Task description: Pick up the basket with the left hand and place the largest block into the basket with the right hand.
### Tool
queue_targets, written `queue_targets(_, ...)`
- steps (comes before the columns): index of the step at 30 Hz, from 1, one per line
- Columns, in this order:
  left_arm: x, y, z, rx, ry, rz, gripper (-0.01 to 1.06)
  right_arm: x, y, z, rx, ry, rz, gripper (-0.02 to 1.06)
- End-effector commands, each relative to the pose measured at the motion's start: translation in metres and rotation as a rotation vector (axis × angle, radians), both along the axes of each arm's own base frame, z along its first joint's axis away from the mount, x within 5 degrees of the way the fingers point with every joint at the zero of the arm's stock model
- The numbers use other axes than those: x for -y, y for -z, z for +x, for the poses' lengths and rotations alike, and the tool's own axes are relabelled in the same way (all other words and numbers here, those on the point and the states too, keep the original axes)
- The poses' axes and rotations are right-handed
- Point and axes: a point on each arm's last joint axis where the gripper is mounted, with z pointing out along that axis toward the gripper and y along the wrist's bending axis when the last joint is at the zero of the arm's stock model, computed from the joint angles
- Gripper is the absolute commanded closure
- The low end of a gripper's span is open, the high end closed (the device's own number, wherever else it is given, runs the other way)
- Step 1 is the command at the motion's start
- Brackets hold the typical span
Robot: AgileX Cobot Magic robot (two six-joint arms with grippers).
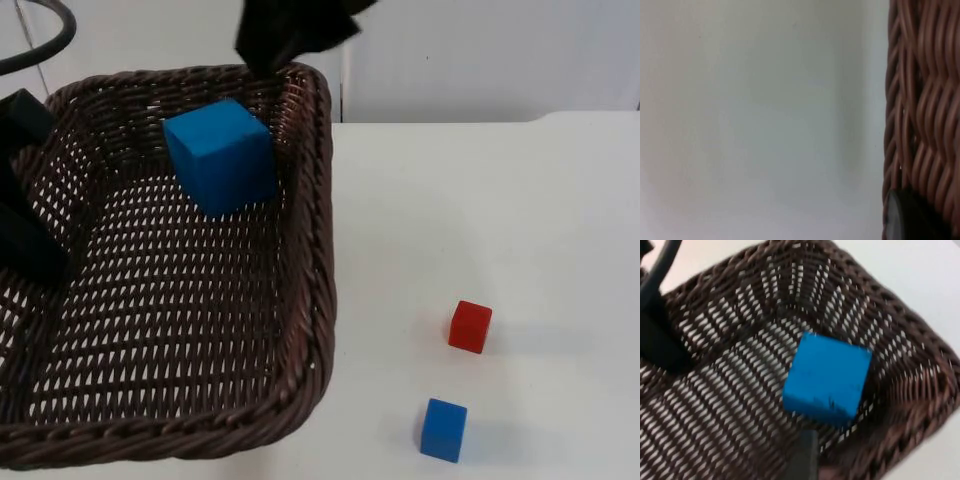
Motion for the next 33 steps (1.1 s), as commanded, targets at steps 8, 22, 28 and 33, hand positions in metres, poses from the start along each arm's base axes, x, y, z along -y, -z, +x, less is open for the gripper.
queue_targets(8, -0.001, -0.004, 0.003, 0.051, -0.027, 0.003, 1.05, 0.043, 0.005, -0.036, -0.009, 0.045, 0.065, 0.29)
queue_targets(22, -0.003, -0.003, 0.006, 0.08, -0.04, 0.027, 1.05, 0.052, 0.01, -0.043, -0.003, 0.046, 0.084, 0.29)
queue_targets(28, -0.005, 0.011, 0.016, 0.05, -0.059, 0.039, 1.05, 0.051, 0.01, -0.043, 0.002, 0.046, 0.091, 0.29)
queue_targets(33, -0.007, 0.034, 0.028, -0.002, -0.079, 0.053, 1.05, 0.051, 0.009, -0.043, 0.004, 0.046, 0.094, 0.29)
